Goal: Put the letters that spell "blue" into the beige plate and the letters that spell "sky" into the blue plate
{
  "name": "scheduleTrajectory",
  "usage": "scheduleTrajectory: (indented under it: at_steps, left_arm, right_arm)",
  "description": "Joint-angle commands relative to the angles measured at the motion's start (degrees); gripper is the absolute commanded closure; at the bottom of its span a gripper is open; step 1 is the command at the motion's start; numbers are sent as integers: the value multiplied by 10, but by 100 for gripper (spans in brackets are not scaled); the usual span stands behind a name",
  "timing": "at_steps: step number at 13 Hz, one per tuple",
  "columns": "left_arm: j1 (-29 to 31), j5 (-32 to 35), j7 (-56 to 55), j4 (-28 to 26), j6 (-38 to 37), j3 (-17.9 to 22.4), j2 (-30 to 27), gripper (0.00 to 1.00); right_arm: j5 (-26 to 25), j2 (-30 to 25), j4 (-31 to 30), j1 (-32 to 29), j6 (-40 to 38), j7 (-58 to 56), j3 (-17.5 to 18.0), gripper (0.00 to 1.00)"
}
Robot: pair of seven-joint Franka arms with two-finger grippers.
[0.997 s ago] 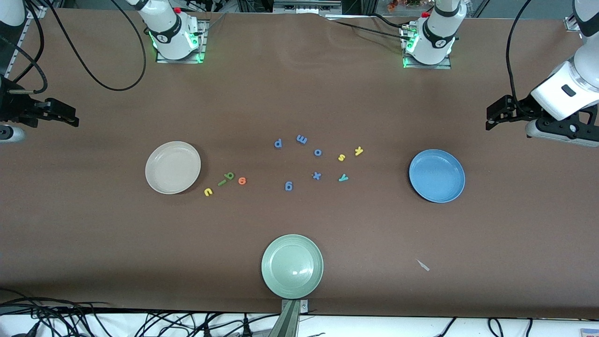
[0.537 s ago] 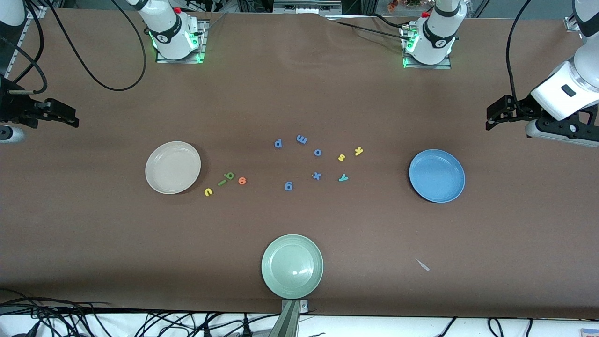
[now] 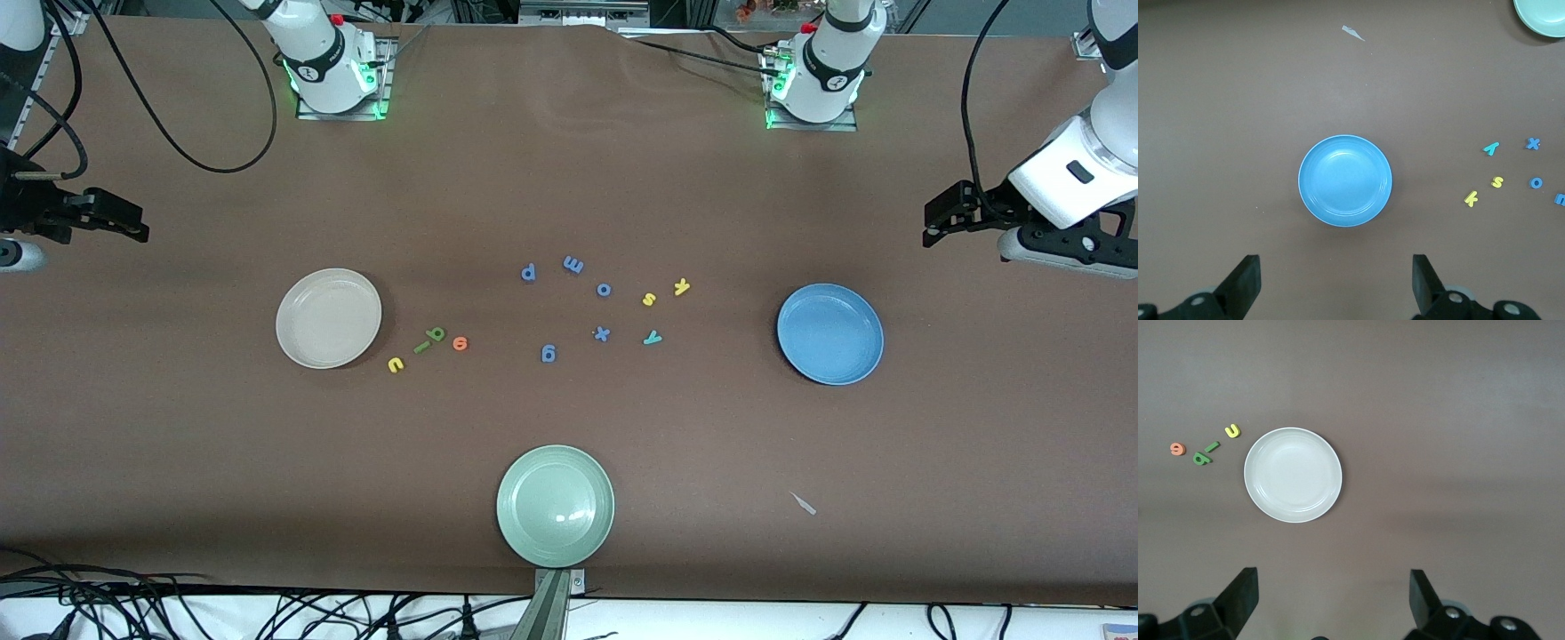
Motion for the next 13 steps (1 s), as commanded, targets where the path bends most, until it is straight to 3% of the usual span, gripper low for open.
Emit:
scheduleTrajectory:
  at_steps: [1, 13]
  left_arm:
    - [3, 5, -2, 12, -10, -4, 3, 0]
    - [3, 5, -2, 12, -10, -4, 3, 0]
  right_arm:
    - [26, 5, 11, -7, 3, 3, 2, 0]
    - [33, 6, 9, -7, 3, 3, 1, 0]
